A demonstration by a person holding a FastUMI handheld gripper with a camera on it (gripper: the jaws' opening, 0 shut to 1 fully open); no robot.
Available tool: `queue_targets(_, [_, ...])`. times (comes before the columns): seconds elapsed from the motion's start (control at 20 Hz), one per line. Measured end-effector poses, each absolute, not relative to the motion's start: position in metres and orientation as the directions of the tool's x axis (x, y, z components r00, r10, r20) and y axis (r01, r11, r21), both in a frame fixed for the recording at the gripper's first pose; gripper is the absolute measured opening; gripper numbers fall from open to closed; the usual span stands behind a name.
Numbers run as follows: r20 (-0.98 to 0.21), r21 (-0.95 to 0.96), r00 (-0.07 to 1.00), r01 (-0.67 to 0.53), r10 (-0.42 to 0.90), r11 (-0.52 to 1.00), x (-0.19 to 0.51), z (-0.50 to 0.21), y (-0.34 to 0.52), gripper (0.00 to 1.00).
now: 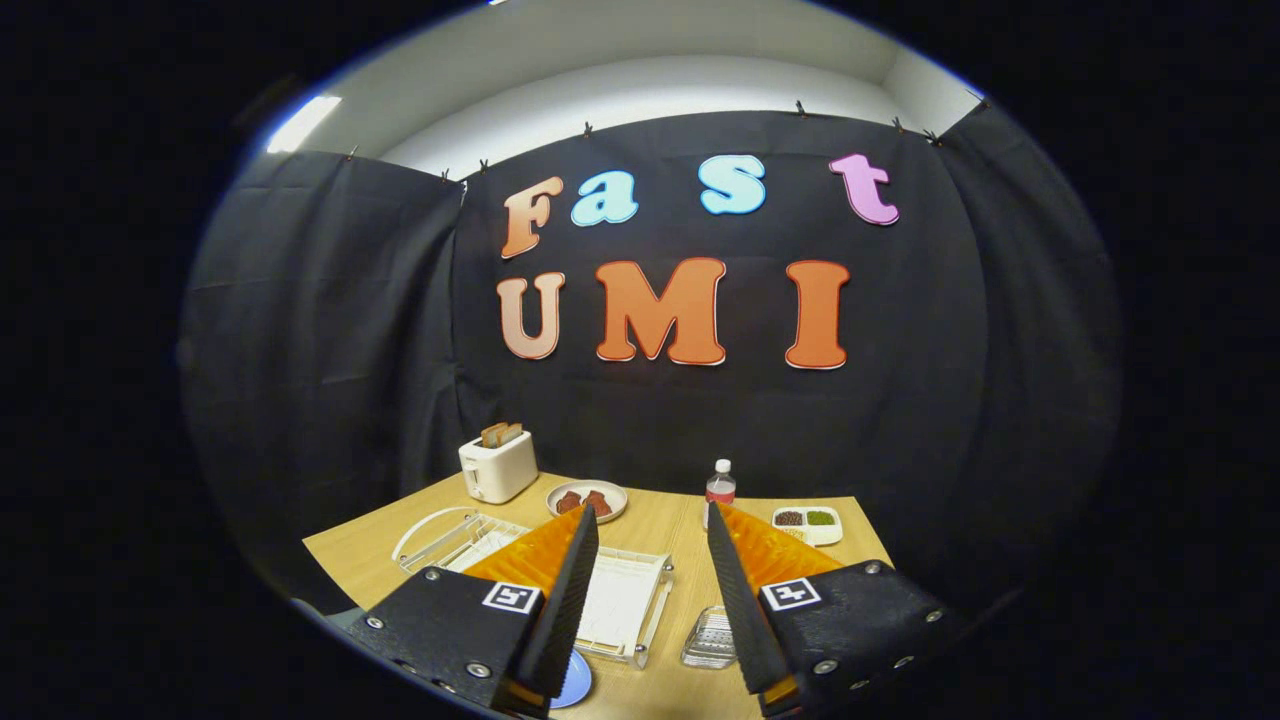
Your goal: Take the plate from the dish rack, then take the spoon from the basket and place it into the plate.
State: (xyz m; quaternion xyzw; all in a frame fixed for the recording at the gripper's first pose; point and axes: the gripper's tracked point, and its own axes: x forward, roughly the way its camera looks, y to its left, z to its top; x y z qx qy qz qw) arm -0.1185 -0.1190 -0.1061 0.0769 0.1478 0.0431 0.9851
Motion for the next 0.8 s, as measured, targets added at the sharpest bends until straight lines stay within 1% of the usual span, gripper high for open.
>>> queue_targets(0.05, [-0.271, 0.153, 0.958, -0.053, 0.093, 0.987, -0.117, -0.099, -0.124, 0.71])
queue_targets(0.1, [-0.261, 0.14, 0.962, -0.046, 0.081, 0.989, -0.116, -0.094, -0.129, 0.74])
queue_targets(0.15, [-0.249, 0.129, 0.966, -0.039, 0.071, 0.991, -0.116, -0.087, -0.132, 0.78])
queue_targets(0.25, [-0.219, 0.127, 0.974, -0.031, 0.058, 0.991, -0.114, -0.072, -0.136, 0.84])
queue_targets(0.35, [-0.196, 0.125, 0.98, -0.018, 0.043, 0.992, -0.114, -0.061, -0.142, 0.87])
queue_targets(0.45, [-0.178, 0.119, 0.984, -0.005, 0.026, 0.993, -0.115, -0.055, -0.149, 0.9])
queue_targets(0.8, [-0.136, 0.121, 0.99, 0.06, -0.044, 0.991, -0.114, -0.053, -0.178, 0.92])
